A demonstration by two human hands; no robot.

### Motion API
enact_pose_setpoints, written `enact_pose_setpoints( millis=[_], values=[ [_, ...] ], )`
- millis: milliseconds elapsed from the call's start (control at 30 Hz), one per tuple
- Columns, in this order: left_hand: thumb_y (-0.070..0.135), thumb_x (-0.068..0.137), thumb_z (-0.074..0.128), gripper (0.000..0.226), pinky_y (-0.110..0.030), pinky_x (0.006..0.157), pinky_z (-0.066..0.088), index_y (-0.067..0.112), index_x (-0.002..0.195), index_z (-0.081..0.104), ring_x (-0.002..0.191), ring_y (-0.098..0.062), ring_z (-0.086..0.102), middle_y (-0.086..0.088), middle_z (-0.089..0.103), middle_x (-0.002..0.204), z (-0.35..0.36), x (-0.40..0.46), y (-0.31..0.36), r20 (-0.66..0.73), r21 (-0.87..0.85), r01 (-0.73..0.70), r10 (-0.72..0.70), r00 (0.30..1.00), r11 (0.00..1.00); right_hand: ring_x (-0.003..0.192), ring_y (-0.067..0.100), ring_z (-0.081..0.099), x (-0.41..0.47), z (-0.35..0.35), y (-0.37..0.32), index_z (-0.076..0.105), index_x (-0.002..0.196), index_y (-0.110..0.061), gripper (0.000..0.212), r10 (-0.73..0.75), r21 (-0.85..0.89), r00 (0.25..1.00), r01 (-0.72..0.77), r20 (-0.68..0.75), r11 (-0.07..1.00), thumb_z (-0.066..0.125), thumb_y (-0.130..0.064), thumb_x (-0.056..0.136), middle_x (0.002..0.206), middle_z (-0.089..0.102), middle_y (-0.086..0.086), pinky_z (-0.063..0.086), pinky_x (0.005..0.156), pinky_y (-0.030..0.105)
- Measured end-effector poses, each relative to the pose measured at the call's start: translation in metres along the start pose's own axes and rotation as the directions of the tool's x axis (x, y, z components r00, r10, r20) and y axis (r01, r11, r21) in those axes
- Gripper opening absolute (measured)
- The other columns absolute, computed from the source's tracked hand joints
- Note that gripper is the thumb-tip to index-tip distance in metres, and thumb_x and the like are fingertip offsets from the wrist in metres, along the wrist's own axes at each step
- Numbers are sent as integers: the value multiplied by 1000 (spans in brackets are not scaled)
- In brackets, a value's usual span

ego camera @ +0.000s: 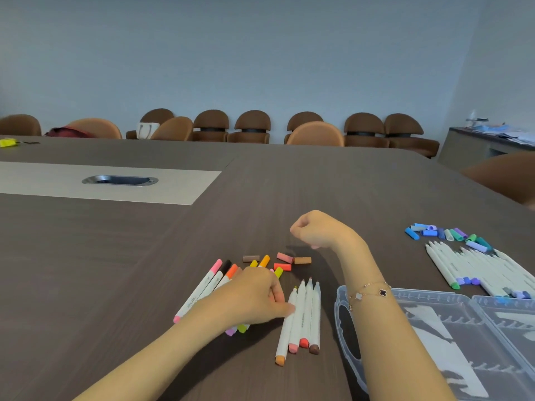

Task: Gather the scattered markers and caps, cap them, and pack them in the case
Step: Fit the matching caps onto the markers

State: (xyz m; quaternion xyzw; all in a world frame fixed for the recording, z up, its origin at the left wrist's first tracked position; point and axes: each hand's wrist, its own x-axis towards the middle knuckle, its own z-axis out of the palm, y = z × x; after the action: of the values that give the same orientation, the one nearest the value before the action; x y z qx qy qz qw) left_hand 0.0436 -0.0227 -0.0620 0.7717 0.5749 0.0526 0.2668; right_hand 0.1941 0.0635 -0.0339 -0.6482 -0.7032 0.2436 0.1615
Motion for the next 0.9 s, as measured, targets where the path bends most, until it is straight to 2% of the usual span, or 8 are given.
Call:
enact_pose_setpoints(
  millis=[200,267,367,467,533,600,733,900],
  values=[
    [38,91,56,27,-15,60,42,15,96,69,76,-10,59,-7,67,95,19,2,6,-10,101,50,-49,999,994,113,27,56,8,7,9,57,124,-7,34,112,-247,982,-71,156,966,53,-6,90,128,53,13,49,97,34],
    [37,90,56,26,-15,62,44,15,96,68,79,-12,62,-5,65,89,22,3,7,-50,138,58,-52,997,989,111,27,56,12,13,11,59,122,-8,34,118,-278,976,-63,184,959,59,-9,88,125,55,13,50,96,35],
    [37,88,57,27,-14,60,41,13,96,67,72,-9,57,-1,58,76,21,3,6,-121,158,77,-58,991,984,108,27,58,16,19,17,60,121,-9,37,137,-301,976,-81,168,950,65,-15,86,120,58,12,50,92,33],
    [36,87,57,25,-18,59,41,12,84,64,66,-9,52,0,50,65,14,4,4,-204,170,91,-55,977,981,107,26,58,16,16,21,63,115,-10,31,120,-275,979,-71,165,959,66,-17,85,117,60,10,50,94,35],
    [33,87,56,30,-25,58,40,6,76,61,60,-14,47,-2,47,61,8,5,-1,-261,134,95,-57,964,986,101,21,60,11,7,24,66,102,-13,16,64,-168,979,-32,191,985,65,-18,87,108,63,6,52,91,32],
    [31,88,54,33,-28,57,37,-1,83,64,61,-18,44,-6,51,69,1,7,-6,-284,26,74,-64,957,997,89,14,62,1,-4,25,64,92,-17,4,-25,40,974,16,225,999,64,-16,88,96,65,2,53,84,28],
    [33,92,54,30,-26,55,35,5,96,60,59,-15,42,-4,54,75,-10,9,-11,-272,-142,30,-68,960,989,87,10,63,-14,-17,24,67,103,-14,16,-191,334,957,111,218,936,60,-23,92,95,65,2,54,79,21],
    [35,94,52,22,-22,52,37,16,104,54,55,-10,42,0,54,75,-11,13,-13,-222,-219,24,-74,972,975,89,12,55,-19,-18,17,66,104,-13,19,-277,430,936,162,218,888,51,-23,97,95,56,4,50,76,18]
  ],
)
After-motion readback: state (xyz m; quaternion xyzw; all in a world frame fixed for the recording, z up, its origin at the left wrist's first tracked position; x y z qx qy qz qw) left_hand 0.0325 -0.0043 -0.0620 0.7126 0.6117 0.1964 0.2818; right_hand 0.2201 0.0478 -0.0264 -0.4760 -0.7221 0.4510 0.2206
